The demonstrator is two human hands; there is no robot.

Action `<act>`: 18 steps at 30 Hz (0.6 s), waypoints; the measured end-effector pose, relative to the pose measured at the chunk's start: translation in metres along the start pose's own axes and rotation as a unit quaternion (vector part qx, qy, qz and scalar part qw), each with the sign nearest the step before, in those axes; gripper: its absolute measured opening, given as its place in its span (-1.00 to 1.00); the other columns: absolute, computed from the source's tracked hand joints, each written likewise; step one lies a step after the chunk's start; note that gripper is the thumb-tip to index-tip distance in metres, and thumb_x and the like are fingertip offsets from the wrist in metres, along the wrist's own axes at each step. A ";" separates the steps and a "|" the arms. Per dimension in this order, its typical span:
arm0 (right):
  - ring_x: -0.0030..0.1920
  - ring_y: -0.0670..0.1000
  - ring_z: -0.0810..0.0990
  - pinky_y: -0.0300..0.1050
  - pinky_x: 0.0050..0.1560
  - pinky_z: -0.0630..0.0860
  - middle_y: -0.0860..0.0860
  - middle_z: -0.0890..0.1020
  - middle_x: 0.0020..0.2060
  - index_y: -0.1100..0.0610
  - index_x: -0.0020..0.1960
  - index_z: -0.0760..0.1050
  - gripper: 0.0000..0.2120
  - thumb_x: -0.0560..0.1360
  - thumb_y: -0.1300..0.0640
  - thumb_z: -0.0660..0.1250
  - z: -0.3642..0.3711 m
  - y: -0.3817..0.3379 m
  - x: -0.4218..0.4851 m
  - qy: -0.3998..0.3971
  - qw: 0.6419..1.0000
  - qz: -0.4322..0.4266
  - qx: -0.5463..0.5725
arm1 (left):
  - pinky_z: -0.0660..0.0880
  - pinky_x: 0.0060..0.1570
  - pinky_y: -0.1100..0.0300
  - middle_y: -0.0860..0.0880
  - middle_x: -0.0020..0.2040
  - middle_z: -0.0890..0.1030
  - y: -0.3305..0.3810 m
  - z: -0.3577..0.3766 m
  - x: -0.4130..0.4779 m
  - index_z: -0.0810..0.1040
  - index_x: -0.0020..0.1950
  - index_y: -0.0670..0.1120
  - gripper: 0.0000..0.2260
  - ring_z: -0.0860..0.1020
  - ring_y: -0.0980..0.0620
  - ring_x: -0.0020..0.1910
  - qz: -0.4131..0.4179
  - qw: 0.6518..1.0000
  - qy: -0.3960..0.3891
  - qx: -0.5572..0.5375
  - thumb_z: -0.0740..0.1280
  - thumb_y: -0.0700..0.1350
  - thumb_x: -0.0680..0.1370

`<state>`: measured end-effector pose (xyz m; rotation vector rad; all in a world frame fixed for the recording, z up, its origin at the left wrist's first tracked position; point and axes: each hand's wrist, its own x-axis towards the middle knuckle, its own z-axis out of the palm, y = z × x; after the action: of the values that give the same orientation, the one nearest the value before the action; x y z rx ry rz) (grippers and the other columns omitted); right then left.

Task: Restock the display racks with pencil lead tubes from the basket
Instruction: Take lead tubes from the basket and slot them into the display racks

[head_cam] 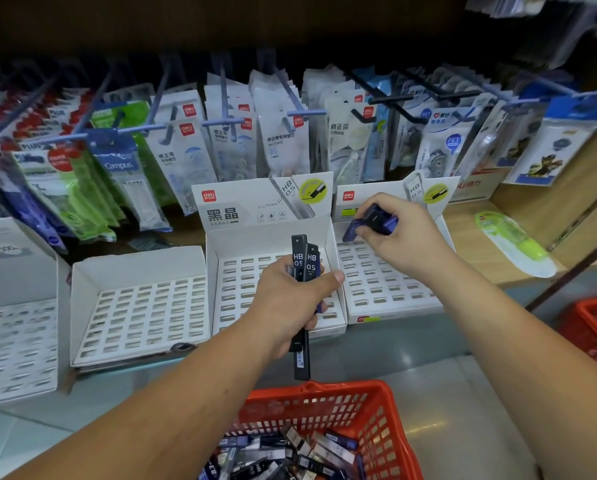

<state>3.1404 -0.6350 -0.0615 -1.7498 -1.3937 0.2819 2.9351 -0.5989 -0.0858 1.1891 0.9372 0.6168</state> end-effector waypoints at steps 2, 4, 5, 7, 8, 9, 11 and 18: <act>0.02 -0.03 0.63 -0.03 0.14 0.59 -0.08 0.68 -0.08 -0.02 -0.02 0.60 -0.79 0.49 0.27 0.49 0.003 0.002 -0.003 -0.013 1.000 0.002 0.004 | 0.33 -0.50 0.21 -0.10 -0.25 0.57 -0.001 0.004 0.000 0.54 0.01 -0.15 -0.75 0.49 0.02 -0.43 -0.006 1.000 0.008 0.008 0.58 -0.15 0.49; 0.02 -0.02 0.63 -0.01 0.14 0.59 -0.08 0.68 -0.08 -0.05 -0.03 0.59 -0.77 0.48 0.26 0.49 0.008 0.003 -0.005 -0.022 1.000 0.004 0.004 | 0.32 -0.51 0.21 -0.11 -0.24 0.58 -0.003 0.006 0.002 0.55 0.00 -0.15 -0.75 0.49 0.02 -0.43 -0.008 1.000 0.014 0.011 0.58 -0.15 0.49; 0.02 -0.02 0.63 -0.01 0.14 0.60 -0.09 0.68 -0.08 -0.06 -0.04 0.59 -0.77 0.48 0.25 0.49 0.009 0.003 -0.006 -0.026 1.000 0.005 0.001 | 0.33 -0.51 0.21 -0.12 -0.23 0.59 -0.003 0.006 0.002 0.55 0.02 -0.17 -0.74 0.49 0.02 -0.43 -0.010 1.000 0.017 0.009 0.58 -0.14 0.48; 0.00 -0.02 0.62 0.02 0.11 0.60 -0.12 0.67 -0.10 -0.08 -0.05 0.58 -0.77 0.49 0.24 0.49 0.009 0.004 -0.004 -0.038 0.999 0.004 -0.011 | 0.33 -0.51 0.21 -0.11 -0.24 0.60 -0.003 0.005 0.004 0.57 0.08 -0.20 -0.70 0.50 0.02 -0.42 -0.015 1.000 0.024 -0.002 0.59 -0.13 0.48; 0.00 -0.02 0.62 0.03 0.11 0.61 -0.13 0.66 -0.10 -0.09 -0.05 0.57 -0.77 0.49 0.23 0.48 0.009 0.004 -0.003 -0.042 0.999 0.003 -0.019 | 0.33 -0.51 0.21 -0.10 -0.25 0.60 -0.004 0.005 0.004 0.56 0.10 -0.22 -0.68 0.50 0.02 -0.42 -0.016 0.999 0.028 -0.007 0.59 -0.13 0.48; 0.00 -0.02 0.61 0.04 0.10 0.61 -0.14 0.65 -0.09 -0.09 -0.03 0.56 -0.77 0.50 0.23 0.47 0.009 0.004 -0.002 -0.041 0.999 0.003 -0.027 | 0.32 -0.51 0.21 -0.10 -0.26 0.59 -0.004 0.005 0.005 0.56 0.11 -0.23 -0.67 0.49 0.02 -0.41 -0.017 0.999 0.030 -0.010 0.59 -0.14 0.47; 0.01 0.01 0.60 0.04 0.09 0.61 -0.13 0.64 -0.07 -0.11 0.01 0.53 -0.73 0.50 0.23 0.46 0.012 0.003 -0.002 -0.022 0.999 0.004 -0.034 | 0.32 -0.52 0.21 -0.09 -0.26 0.58 -0.004 0.005 0.005 0.56 0.11 -0.23 -0.66 0.49 0.01 -0.41 -0.016 0.999 0.030 -0.015 0.60 -0.14 0.47; 0.01 0.11 0.60 0.12 0.01 0.62 -0.07 0.66 -0.06 -0.14 0.07 0.50 -0.72 0.49 0.19 0.46 0.022 0.001 -0.003 0.000 0.997 -0.003 -0.081 | 0.32 -0.51 0.22 -0.11 -0.22 0.60 -0.003 0.000 0.005 0.56 0.12 -0.24 -0.67 0.48 0.02 -0.41 -0.022 0.999 0.020 -0.027 0.59 -0.14 0.48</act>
<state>3.1259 -0.6272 -0.0762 -1.8755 -1.4560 0.1695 2.9375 -0.5958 -0.0900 1.1089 0.9731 0.6289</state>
